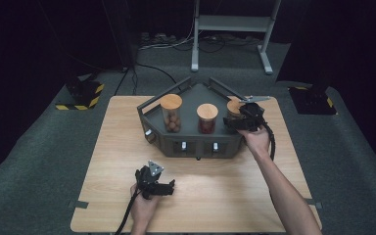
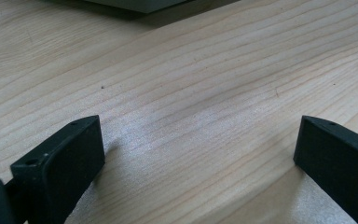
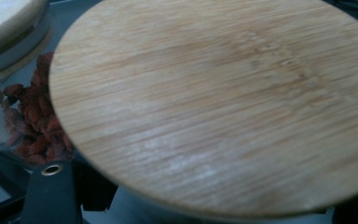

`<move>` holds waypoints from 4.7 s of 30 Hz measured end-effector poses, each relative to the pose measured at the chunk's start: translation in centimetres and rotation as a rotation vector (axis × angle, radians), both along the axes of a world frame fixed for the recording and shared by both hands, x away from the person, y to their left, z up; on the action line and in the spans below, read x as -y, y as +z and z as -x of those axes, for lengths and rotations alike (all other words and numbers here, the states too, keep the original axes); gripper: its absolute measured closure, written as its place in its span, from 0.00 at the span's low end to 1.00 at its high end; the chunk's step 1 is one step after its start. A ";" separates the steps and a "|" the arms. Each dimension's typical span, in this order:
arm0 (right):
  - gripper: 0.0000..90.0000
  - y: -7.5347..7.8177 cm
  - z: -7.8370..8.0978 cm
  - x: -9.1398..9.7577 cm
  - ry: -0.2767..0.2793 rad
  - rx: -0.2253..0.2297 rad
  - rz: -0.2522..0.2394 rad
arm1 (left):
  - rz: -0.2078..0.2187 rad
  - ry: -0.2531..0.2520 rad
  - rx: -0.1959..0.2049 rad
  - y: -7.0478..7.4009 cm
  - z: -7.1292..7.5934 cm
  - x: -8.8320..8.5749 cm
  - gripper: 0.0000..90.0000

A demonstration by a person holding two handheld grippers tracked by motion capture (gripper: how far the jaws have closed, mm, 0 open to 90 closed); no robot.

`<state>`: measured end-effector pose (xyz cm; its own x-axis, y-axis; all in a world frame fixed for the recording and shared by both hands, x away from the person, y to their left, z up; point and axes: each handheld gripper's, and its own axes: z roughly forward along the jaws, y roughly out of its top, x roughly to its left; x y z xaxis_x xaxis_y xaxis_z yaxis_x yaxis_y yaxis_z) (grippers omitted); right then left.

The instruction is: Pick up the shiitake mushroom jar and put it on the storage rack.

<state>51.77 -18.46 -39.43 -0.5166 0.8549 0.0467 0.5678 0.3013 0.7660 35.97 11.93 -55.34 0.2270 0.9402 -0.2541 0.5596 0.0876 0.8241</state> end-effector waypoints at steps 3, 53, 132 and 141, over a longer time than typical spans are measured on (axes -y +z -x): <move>0.28 -0.2 0.0 0.0 0.002 -0.002 0.004 | 0.001 0.000 0.000 0.0 0.0 0.0 0.02; 0.15 0.0 1.2 1.2 0.016 0.041 -0.036 | -0.001 0.000 0.000 0.0 0.0 0.0 0.02; 0.16 -2.0 6.9 5.7 0.009 0.079 -0.068 | -0.001 0.000 0.000 0.0 0.0 0.0 0.02; 0.16 -3.6 7.7 6.0 0.000 0.069 -0.065 | -0.001 0.000 0.001 0.0 0.0 0.0 0.02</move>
<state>44.03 -24.48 -43.04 -0.5201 0.8515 0.0664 0.5130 0.2493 0.8214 35.98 11.92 -55.35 0.2268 0.9405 -0.2531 0.5592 0.0870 0.8245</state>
